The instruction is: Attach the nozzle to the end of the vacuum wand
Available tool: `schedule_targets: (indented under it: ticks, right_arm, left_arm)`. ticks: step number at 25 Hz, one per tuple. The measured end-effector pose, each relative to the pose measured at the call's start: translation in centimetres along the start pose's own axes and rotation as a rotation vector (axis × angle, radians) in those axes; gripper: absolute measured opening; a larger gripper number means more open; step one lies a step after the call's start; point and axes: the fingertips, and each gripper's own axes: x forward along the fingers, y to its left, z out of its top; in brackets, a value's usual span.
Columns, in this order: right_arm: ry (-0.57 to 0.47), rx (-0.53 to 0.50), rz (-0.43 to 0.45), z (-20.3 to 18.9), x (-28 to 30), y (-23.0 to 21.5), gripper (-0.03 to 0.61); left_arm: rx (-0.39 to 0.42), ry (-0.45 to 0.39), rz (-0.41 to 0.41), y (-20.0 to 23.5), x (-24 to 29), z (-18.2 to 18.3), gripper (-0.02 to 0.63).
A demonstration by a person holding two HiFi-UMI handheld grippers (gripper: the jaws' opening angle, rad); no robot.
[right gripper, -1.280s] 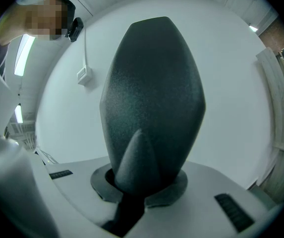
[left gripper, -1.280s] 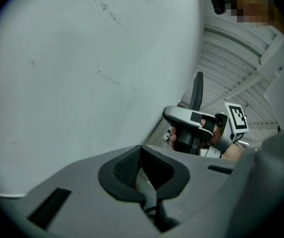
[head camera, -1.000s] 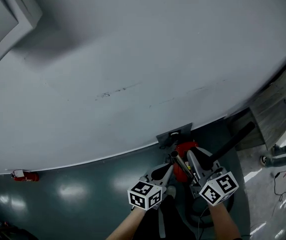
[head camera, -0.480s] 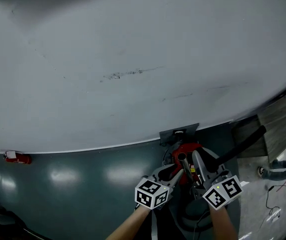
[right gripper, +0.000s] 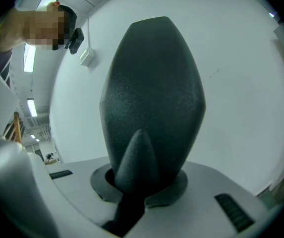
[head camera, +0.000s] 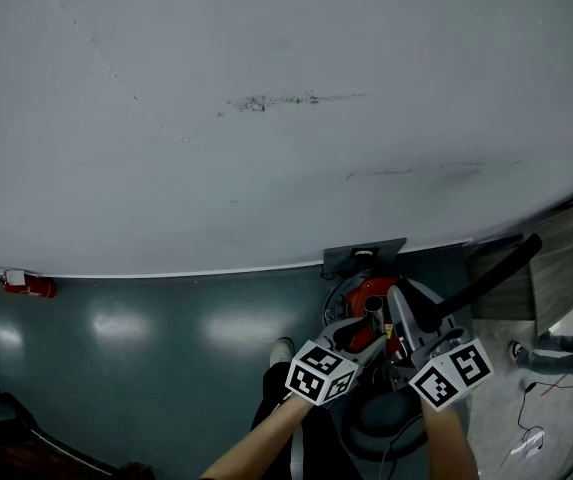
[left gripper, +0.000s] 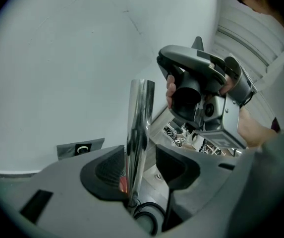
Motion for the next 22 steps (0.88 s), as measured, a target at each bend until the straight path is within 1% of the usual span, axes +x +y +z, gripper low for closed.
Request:
schedule_targets:
  ticks: [4,7,10,12,15,18,22]
  right_arm:
    - [0.026,-0.021,0.025,-0.6,0.9,0.0,0.049]
    - [0.034,-0.009,0.046,-0.9,1.7,-0.2,0.049]
    - [0.041,0.036,0.09,-1.2,2.4,-0.3,0.049]
    - [0.033,0.089,0.113,-1.2,2.7,-0.6,0.049]
    - [0.025,0.152,0.113,-1.4,3.1,-1.4,0.049]
    - [0.034,0.17,0.111,-1.9,3.5,-1.8,0.049]
    - [0.022,0.162,0.113,-1.7,3.9,-1.8,0.049]
  left_arm:
    - [0.021,0.033,-0.013,0.0,1.0,-0.8,0.19]
    - [0.035,0.04,-0.011,0.4,1.4,-0.9,0.189]
    - [0.03,0.023,-0.01,0.6,1.4,-0.9,0.147]
    - [0.043,0.012,-0.007,0.6,1.5,-0.9,0.144]
    - [0.074,0.009,-0.004,0.6,1.4,-0.9,0.137]
    - [0.089,0.015,0.001,0.6,1.4,-1.0,0.134]
    - [0.082,0.015,0.007,0.7,1.5,-0.9,0.133]
